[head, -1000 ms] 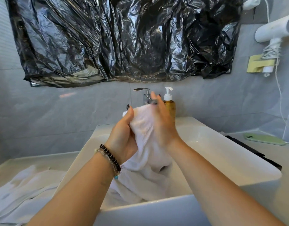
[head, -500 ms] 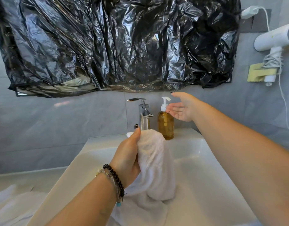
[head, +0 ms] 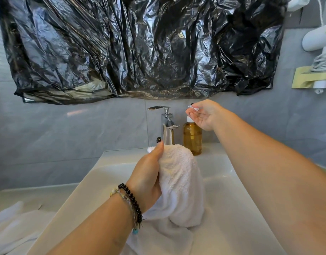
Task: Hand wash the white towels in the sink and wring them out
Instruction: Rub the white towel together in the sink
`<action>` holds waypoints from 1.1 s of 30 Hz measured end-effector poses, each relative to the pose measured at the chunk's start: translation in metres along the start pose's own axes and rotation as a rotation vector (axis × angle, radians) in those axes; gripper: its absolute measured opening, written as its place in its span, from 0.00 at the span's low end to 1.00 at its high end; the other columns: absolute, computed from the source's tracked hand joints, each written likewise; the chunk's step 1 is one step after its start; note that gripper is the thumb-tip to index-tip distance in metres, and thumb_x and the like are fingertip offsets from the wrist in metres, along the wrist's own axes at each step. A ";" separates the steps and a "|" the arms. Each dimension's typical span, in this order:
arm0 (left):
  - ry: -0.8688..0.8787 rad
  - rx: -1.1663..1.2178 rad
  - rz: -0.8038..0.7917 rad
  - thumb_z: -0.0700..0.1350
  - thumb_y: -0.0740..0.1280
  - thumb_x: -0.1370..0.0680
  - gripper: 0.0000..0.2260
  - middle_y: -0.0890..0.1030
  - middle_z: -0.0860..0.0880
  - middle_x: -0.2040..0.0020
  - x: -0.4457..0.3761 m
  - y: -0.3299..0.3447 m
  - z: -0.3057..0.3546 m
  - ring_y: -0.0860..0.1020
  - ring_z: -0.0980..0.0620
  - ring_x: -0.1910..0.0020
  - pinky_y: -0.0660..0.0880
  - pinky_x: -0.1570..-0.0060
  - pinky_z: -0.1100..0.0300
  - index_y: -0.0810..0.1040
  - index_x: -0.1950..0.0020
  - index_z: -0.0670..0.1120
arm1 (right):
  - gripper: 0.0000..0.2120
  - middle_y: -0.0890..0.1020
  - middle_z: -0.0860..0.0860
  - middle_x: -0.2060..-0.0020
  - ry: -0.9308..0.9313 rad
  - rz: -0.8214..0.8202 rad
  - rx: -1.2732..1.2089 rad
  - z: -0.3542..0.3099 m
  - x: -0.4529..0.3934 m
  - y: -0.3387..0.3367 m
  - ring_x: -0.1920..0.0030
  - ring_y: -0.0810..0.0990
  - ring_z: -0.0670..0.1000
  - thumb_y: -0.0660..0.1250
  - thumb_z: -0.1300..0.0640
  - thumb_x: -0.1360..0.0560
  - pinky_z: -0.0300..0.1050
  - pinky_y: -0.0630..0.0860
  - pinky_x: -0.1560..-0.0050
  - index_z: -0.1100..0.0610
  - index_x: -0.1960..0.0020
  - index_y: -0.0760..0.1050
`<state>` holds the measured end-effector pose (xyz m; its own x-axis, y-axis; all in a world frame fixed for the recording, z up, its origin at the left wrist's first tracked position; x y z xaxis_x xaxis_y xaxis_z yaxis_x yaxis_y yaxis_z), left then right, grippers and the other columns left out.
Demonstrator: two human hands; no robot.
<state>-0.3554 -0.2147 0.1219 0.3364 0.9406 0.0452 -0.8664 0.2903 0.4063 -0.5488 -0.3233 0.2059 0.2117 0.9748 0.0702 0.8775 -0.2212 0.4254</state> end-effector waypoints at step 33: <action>-0.018 0.004 -0.024 0.56 0.59 0.18 0.22 0.86 0.41 0.51 0.017 -0.004 -0.004 0.85 0.46 0.51 0.78 0.46 0.51 0.83 0.48 0.40 | 0.08 0.79 0.54 0.63 0.007 0.052 0.066 0.008 0.005 0.000 0.75 0.81 0.47 0.62 0.60 0.20 0.34 0.78 0.67 0.66 0.51 0.74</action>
<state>-0.3476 -0.1997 0.1177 0.3633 0.9302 0.0517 -0.8568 0.3118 0.4107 -0.5437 -0.3190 0.1988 0.2549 0.9620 0.0976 0.8921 -0.2729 0.3602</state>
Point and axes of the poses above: each hand's wrist, its own x-axis away from the middle knuckle, its own y-axis out of the palm, z = x × y, the point moved 4 cm from there along -x, towards the middle knuckle
